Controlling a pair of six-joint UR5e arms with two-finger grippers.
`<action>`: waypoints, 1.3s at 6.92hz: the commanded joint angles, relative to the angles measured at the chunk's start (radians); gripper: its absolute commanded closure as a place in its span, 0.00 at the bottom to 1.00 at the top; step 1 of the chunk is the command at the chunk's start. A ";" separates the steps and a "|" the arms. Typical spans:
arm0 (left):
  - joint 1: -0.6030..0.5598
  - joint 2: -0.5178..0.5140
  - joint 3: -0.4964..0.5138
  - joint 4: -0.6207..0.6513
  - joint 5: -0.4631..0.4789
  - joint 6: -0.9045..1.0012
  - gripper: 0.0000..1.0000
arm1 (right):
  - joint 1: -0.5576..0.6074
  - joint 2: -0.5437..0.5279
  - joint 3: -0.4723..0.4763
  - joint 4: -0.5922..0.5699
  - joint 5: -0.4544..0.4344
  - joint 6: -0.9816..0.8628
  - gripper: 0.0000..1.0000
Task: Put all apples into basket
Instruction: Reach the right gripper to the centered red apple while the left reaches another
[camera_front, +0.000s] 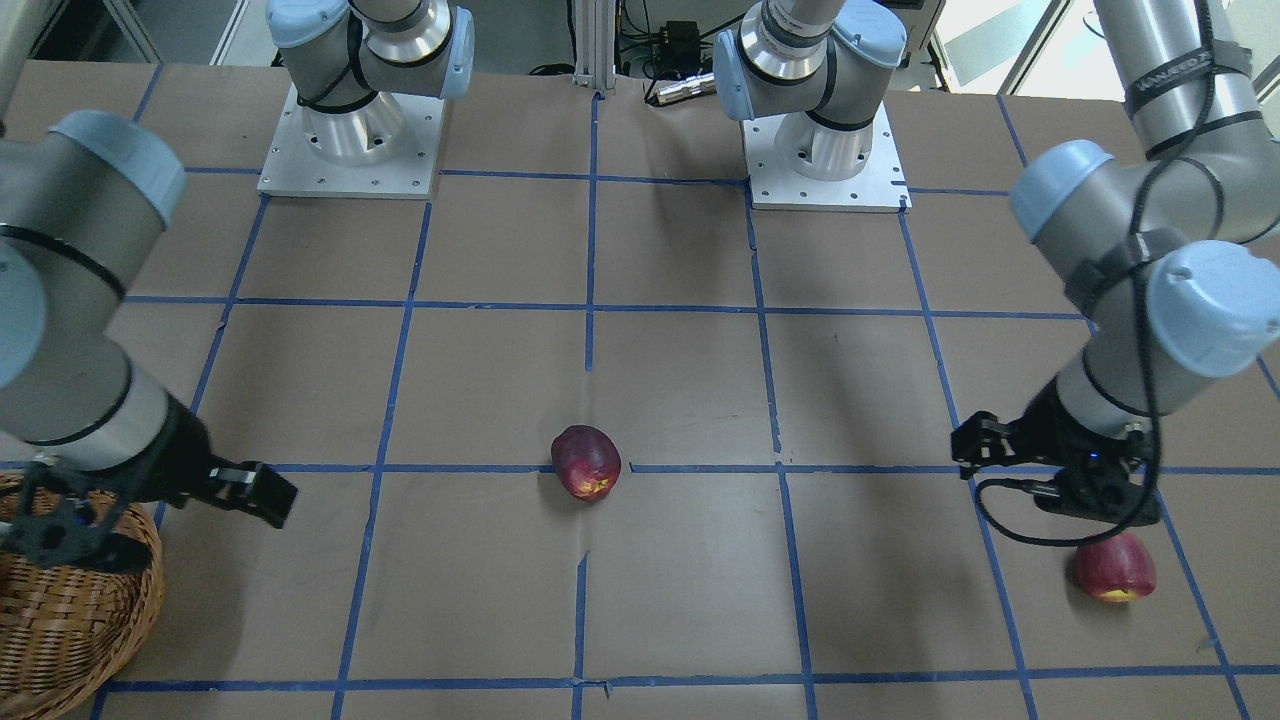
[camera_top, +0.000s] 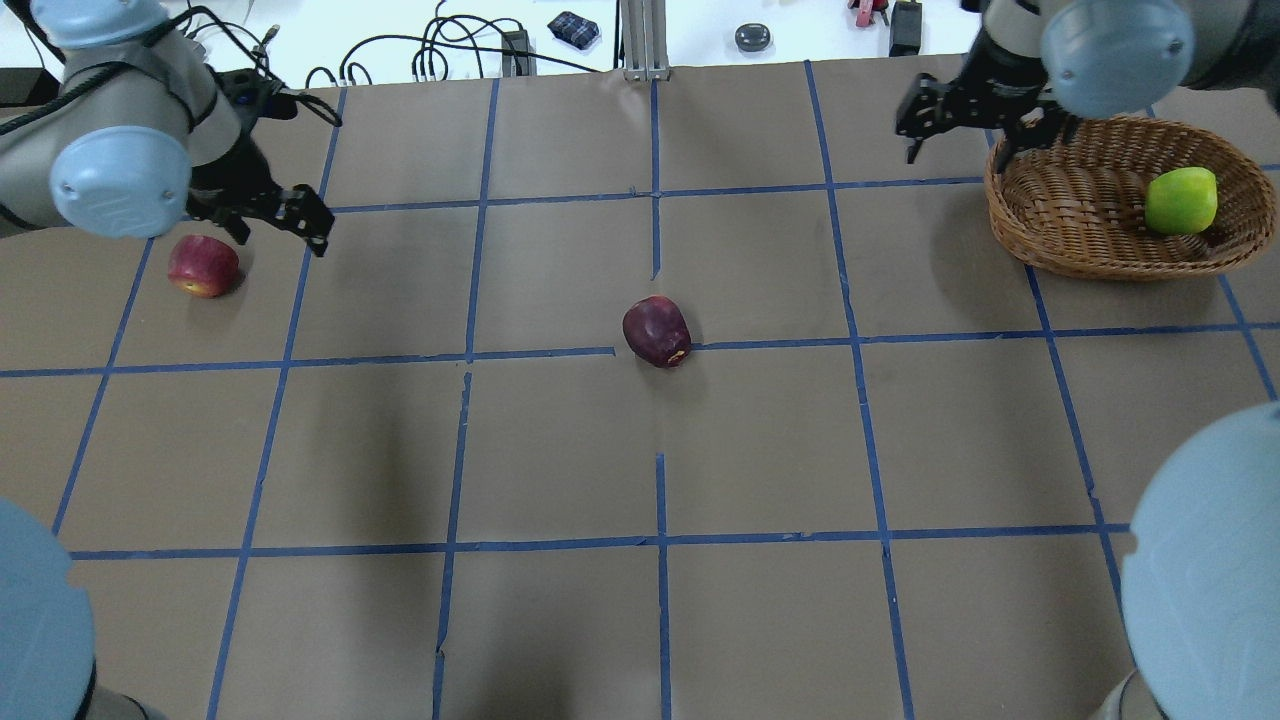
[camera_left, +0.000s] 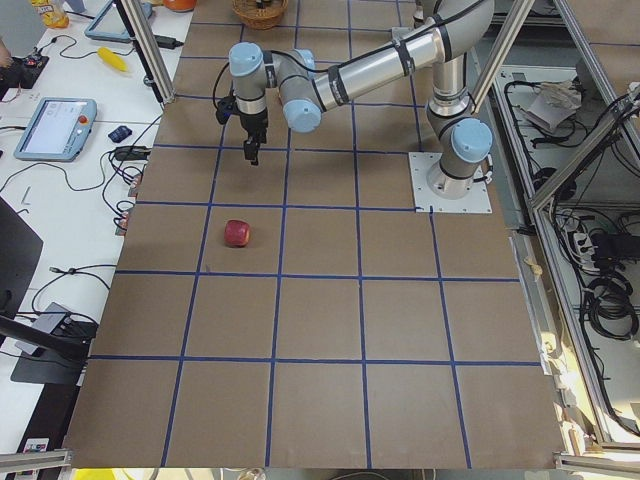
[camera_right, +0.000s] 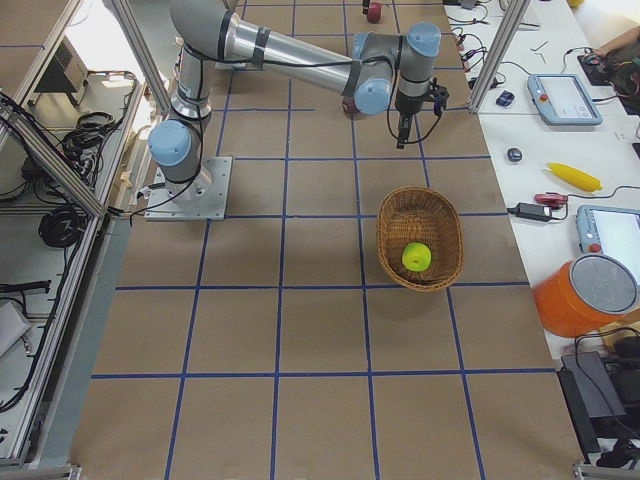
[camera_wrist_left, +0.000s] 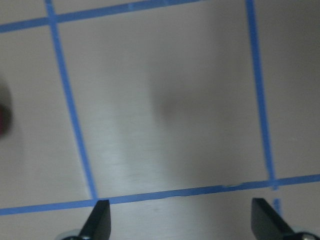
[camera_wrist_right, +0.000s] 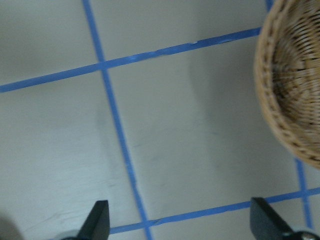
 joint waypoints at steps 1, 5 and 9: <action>0.119 -0.114 0.085 0.092 0.007 0.241 0.00 | 0.183 0.054 0.007 -0.002 0.099 0.172 0.00; 0.180 -0.257 0.128 0.197 0.007 0.342 0.00 | 0.401 0.153 0.021 -0.154 0.026 0.066 0.00; 0.186 -0.304 0.130 0.191 -0.007 0.325 0.01 | 0.411 0.184 0.090 -0.209 -0.007 0.027 0.00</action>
